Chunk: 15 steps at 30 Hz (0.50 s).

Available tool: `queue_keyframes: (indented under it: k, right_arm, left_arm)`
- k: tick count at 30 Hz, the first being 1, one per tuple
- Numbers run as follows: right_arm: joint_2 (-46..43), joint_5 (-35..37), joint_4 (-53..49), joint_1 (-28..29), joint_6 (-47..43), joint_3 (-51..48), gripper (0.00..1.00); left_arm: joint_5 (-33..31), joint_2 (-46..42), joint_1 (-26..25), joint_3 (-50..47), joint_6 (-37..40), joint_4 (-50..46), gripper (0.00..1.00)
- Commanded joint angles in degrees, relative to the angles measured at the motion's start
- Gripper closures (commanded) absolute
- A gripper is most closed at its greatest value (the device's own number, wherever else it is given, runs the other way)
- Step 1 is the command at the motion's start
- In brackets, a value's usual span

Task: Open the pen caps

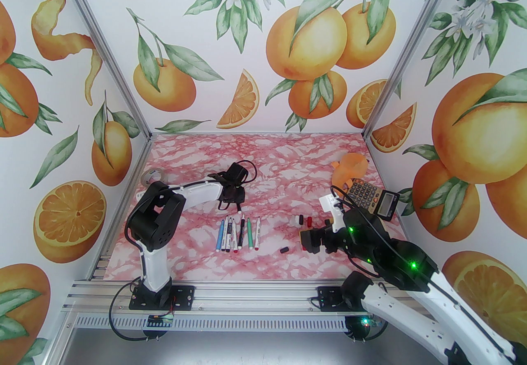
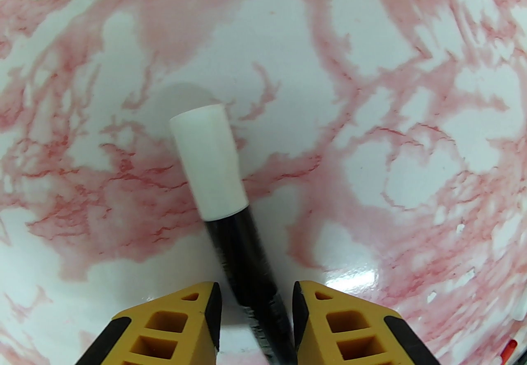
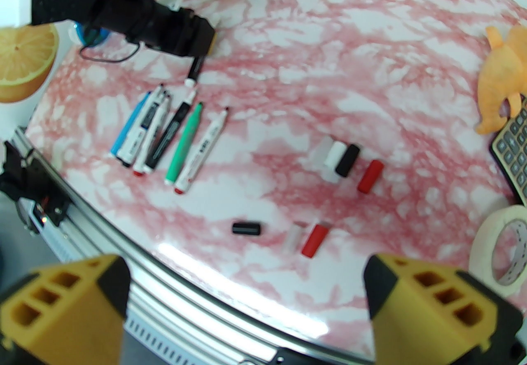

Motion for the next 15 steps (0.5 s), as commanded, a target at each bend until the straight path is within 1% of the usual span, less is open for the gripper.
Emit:
queue_keyframes:
  k: [1, 9, 11, 15]
  right_arm:
    - [-0.1, 1.4, -0.1, 0.4, 0.3, -0.4, 0.00]
    - [-0.3, 1.8, -0.3, 0.4, 0.4, -0.4, 0.00]
    - [-0.3, 1.9, -0.2, 0.4, 0.4, -0.4, 0.00]
    - [-0.4, 2.1, -0.3, 0.4, 0.5, -0.2, 0.00]
  left_arm:
    - [-0.7, 1.6, 0.5, 2.2, 1.2, -1.4, 0.71]
    - [-1.4, 4.7, 1.8, 5.2, 3.3, -3.8, 0.74]
    - [-1.4, 5.0, 2.3, 6.0, 3.8, -4.0, 0.76]
    - [0.9, 4.0, 3.3, 8.6, 6.2, -4.8, 0.80]
